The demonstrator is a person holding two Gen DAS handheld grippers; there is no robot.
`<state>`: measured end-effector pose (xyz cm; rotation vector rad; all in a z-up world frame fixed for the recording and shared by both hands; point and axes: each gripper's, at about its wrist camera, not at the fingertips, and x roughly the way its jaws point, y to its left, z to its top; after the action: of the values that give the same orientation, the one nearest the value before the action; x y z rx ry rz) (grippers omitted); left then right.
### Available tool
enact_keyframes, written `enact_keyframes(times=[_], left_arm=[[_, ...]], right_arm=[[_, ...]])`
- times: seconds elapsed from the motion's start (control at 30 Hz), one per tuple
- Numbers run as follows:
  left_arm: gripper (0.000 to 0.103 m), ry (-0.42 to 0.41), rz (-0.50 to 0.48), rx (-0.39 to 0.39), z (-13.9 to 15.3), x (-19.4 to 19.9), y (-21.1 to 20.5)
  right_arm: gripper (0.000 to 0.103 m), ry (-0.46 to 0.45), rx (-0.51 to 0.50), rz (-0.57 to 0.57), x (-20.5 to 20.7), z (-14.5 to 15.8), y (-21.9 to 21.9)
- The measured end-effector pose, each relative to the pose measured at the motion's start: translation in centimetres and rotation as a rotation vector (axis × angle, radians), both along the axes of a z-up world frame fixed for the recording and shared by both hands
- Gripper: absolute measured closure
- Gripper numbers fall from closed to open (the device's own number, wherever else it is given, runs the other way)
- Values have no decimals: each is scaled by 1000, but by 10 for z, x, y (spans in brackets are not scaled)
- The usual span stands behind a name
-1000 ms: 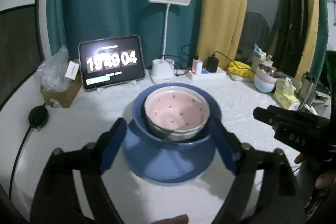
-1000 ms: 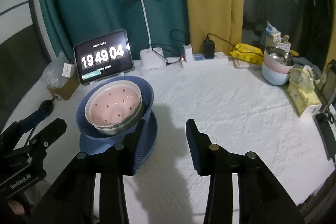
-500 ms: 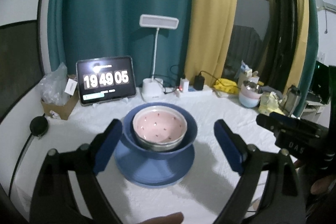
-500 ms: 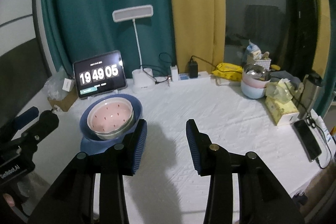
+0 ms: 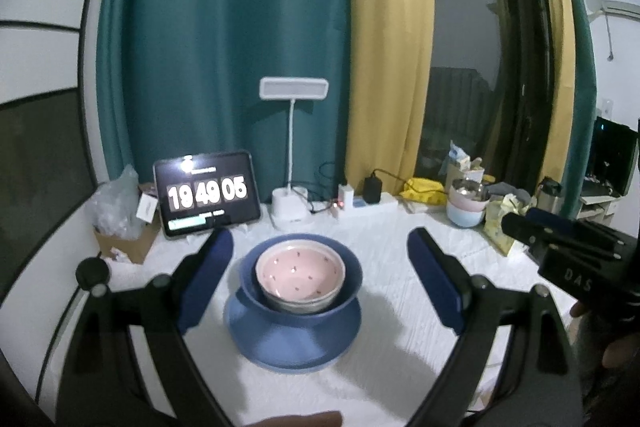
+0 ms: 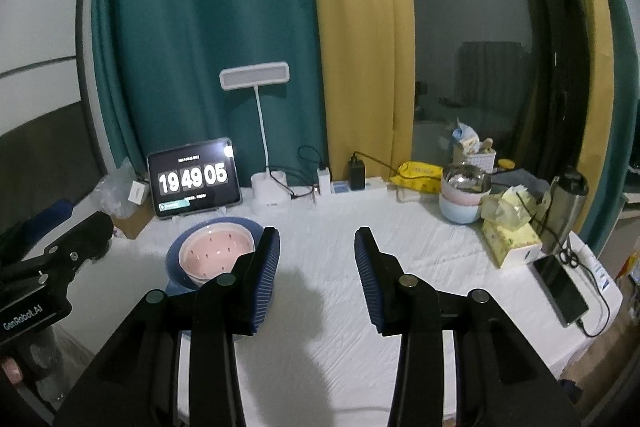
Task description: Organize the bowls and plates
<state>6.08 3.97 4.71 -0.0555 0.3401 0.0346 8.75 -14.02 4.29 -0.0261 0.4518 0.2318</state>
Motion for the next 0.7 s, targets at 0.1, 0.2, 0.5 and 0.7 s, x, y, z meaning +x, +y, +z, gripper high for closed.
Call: enact_keyframes(times=[0.1, 0.2, 0.5, 0.7], left_arm=[[13, -22, 1, 8, 8, -5, -2], [13, -40, 4, 9, 15, -10, -4], [13, -86, 18, 10, 32, -23, -3], [13, -106, 40, 0, 39, -30, 0]], right_arm=[[62, -21, -6, 5, -7, 9, -1], [62, -36, -9, 8, -13, 14, -1], [35, -107, -18, 8, -33, 34, -2], [33, -140, -23, 1, -41, 45, -6]])
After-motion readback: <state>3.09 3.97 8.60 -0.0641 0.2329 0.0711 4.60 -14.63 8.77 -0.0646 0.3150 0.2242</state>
